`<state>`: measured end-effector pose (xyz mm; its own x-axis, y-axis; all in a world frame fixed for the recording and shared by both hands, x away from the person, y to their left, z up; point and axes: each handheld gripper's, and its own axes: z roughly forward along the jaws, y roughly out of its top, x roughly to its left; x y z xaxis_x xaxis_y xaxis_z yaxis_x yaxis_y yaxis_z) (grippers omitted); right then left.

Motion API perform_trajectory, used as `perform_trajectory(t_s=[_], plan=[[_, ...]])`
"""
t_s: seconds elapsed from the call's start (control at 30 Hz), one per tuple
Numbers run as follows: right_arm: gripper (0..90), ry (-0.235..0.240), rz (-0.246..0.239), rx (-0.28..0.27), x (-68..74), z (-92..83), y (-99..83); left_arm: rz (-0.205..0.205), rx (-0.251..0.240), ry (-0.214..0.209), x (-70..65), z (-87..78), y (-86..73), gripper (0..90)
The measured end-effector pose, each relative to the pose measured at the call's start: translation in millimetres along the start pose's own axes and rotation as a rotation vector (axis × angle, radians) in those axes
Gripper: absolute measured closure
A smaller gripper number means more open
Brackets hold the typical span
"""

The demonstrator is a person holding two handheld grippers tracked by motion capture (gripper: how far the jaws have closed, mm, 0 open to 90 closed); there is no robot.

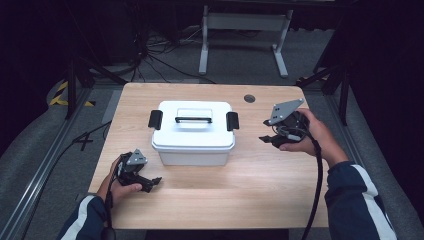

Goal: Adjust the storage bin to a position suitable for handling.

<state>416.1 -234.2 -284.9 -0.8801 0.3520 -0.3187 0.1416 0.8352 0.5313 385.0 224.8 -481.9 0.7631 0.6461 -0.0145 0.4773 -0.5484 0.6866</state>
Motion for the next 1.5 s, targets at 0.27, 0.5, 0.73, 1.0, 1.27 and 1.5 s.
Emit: perform_trajectory(t_s=[0.27,0.5,0.73,1.0,1.27,1.5], plan=[[48.7,-0.002,-0.055,0.015,-0.8,5.2,31.8,0.0,0.0,0.0,0.0,0.0,0.0,0.3],[49.9,0.016,-0.108,0.014,1.3,11.8,56.9,0.003,0.0,0.002,0.0,-0.1,0.0,0.3],[50.8,0.037,-0.145,0.021,1.5,22.0,76.5,-0.005,-0.001,0.002,-0.7,-0.2,-0.3,0.6],[51.0,0.066,-0.179,0.031,-2.0,38.1,96.9,-0.014,0.0,0.007,-1.6,-0.5,-0.6,0.7],[51.6,0.091,-0.209,0.045,-0.5,52.6,115.3,-0.031,-0.014,0.029,-4.1,-1.4,-2.7,1.5],[52.9,0.121,-0.243,0.046,0.3,62.8,130.6,-0.039,-0.014,0.042,-5.8,-4.2,-5.6,2.1]])
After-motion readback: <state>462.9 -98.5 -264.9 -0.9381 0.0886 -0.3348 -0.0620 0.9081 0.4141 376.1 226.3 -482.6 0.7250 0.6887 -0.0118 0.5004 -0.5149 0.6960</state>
